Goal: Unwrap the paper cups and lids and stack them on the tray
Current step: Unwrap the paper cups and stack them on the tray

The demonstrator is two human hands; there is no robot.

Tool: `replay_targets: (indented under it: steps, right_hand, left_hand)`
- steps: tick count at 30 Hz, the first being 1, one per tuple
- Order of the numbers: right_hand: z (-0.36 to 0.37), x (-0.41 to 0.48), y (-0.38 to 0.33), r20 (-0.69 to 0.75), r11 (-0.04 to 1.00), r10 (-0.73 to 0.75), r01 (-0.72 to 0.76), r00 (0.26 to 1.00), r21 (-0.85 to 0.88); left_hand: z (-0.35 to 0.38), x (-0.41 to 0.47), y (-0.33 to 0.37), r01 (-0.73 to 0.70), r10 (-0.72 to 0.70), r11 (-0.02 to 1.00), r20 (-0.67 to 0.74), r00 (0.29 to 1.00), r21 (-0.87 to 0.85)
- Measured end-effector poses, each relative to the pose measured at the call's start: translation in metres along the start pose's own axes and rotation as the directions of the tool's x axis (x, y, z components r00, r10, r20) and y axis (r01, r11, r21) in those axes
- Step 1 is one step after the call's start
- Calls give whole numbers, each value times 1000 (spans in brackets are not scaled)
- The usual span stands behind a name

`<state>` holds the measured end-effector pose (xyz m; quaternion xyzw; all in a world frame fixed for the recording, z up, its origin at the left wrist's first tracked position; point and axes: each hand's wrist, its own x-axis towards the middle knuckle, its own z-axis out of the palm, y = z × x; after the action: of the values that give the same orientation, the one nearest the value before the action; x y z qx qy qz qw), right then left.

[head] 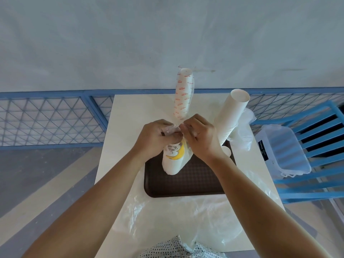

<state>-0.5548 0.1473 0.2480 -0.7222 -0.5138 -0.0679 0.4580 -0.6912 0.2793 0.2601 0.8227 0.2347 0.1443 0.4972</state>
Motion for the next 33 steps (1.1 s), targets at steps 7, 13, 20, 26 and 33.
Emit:
replay_targets:
  steps: [7, 13, 20, 26, 33]
  right_hand:
    - [-7, -19, 7, 234, 933, 211, -267, 949, 242]
    - [-3, -24, 1, 331, 916, 268, -346, 905, 204]
    - [-3, -15, -5, 320, 940, 221, -289, 921, 184]
    - [-5, -9, -6, 277, 937, 234, -293, 932, 192]
    - [6, -3, 6, 76, 1000, 14, -16, 997, 25]
  left_hand:
    - [4, 4, 0, -232, 242, 965, -76, 967, 126]
    - [3, 3, 5, -311, 344, 922, -123, 931, 230]
    - [-2, 2, 10, -328, 367, 920, -181, 912, 214]
    - [-2, -2, 16, -339, 355, 934, -198, 914, 109]
    - [-3, -5, 3, -182, 181, 983, -100, 978, 6]
